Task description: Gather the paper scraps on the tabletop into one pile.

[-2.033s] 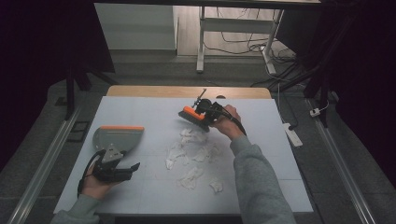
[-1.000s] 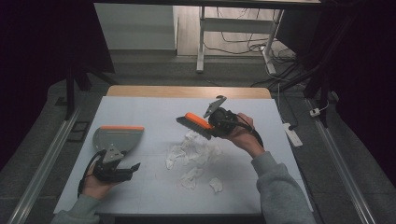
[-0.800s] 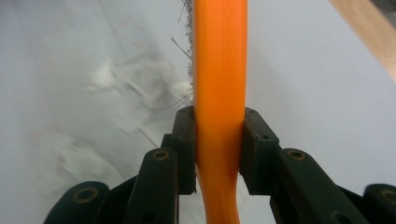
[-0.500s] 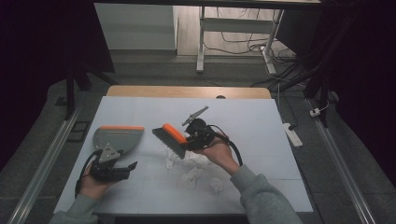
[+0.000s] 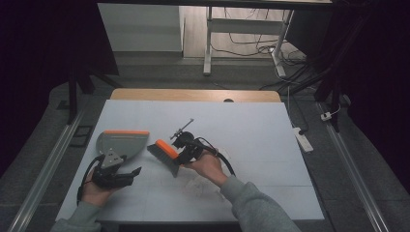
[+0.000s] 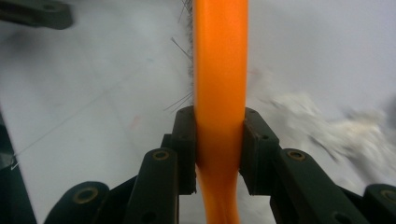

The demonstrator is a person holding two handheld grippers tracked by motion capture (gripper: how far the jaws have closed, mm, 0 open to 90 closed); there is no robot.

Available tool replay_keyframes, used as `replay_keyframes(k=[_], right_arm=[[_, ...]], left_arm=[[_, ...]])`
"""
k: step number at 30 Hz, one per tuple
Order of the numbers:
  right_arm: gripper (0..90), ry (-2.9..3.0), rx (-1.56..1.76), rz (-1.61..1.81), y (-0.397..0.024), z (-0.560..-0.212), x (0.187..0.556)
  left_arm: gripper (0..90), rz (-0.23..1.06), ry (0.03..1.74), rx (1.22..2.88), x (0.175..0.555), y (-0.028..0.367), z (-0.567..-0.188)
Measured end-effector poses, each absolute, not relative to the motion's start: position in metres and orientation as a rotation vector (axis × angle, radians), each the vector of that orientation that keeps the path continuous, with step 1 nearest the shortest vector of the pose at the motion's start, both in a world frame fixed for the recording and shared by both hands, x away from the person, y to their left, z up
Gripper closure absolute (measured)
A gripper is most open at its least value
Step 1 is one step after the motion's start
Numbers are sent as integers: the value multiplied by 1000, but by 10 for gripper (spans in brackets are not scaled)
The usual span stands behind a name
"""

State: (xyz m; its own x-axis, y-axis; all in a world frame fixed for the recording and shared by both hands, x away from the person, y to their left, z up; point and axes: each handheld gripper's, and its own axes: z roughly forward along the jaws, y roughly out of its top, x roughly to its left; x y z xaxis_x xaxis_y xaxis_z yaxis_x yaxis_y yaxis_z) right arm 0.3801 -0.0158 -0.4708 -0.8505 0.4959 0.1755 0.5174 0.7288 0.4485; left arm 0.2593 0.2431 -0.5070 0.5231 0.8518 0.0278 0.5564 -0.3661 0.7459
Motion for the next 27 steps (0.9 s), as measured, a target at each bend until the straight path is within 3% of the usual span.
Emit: replay_keyframes(k=[7,17,27], right_arm=[[699,-2854,-1023,-780,-60,-461,394],[698,-2883,-997,-1012,-94,-401,383],[698,-2853,-895,-986,-75,-415,376]], left_arm=[[293,541,1132,2079,260,241,-508],[293,543,1132,2078,259,241,-508],[293,542,1132,2081,259,241,-509]])
